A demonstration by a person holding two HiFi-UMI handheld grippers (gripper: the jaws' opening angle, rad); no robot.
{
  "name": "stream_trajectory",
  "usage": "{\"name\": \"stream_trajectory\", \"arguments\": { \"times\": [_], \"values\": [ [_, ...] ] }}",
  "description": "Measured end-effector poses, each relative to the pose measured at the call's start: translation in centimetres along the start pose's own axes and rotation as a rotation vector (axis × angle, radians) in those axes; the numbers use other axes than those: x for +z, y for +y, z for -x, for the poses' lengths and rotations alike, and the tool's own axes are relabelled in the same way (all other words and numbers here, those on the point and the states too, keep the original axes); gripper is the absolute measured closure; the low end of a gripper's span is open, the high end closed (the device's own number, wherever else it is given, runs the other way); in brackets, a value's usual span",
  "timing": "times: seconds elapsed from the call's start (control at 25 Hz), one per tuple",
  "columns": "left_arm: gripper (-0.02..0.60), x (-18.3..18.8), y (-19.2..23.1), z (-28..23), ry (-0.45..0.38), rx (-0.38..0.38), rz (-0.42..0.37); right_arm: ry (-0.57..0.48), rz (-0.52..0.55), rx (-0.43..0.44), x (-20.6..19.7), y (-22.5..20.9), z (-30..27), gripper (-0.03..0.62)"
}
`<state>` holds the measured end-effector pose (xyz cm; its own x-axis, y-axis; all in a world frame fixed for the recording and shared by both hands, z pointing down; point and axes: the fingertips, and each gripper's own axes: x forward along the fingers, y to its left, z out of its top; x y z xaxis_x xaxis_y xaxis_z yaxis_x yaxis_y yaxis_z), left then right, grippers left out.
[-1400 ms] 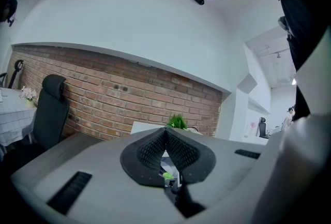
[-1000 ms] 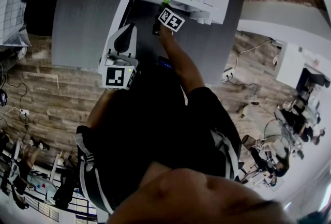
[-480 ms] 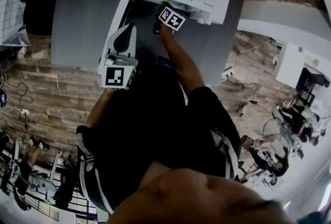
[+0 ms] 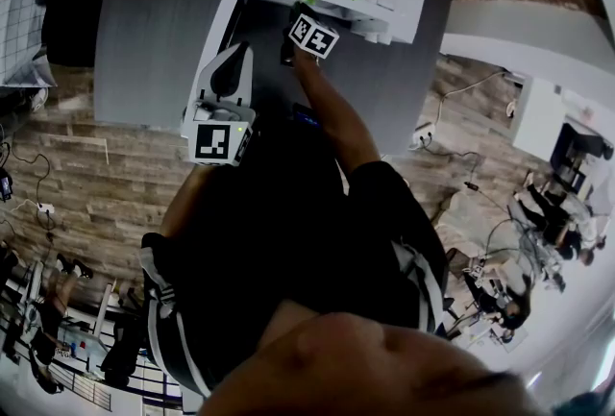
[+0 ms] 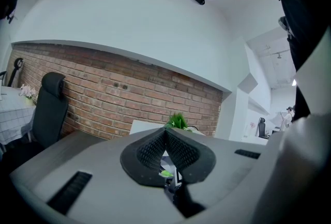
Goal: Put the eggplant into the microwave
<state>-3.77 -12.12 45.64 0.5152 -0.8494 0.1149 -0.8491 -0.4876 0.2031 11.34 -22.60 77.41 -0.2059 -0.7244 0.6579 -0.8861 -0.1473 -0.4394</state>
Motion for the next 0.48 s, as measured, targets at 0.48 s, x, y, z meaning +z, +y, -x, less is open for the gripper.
{"name": "stream_trajectory", "arguments": {
  "times": [0.48],
  "values": [
    [0.546, -0.3, 0.1, -0.3, 0.012, 0.009, 0.014, -0.004, -0.017, -0.008, 1.1, -0.4, -1.0, 0.522]
  ]
}}
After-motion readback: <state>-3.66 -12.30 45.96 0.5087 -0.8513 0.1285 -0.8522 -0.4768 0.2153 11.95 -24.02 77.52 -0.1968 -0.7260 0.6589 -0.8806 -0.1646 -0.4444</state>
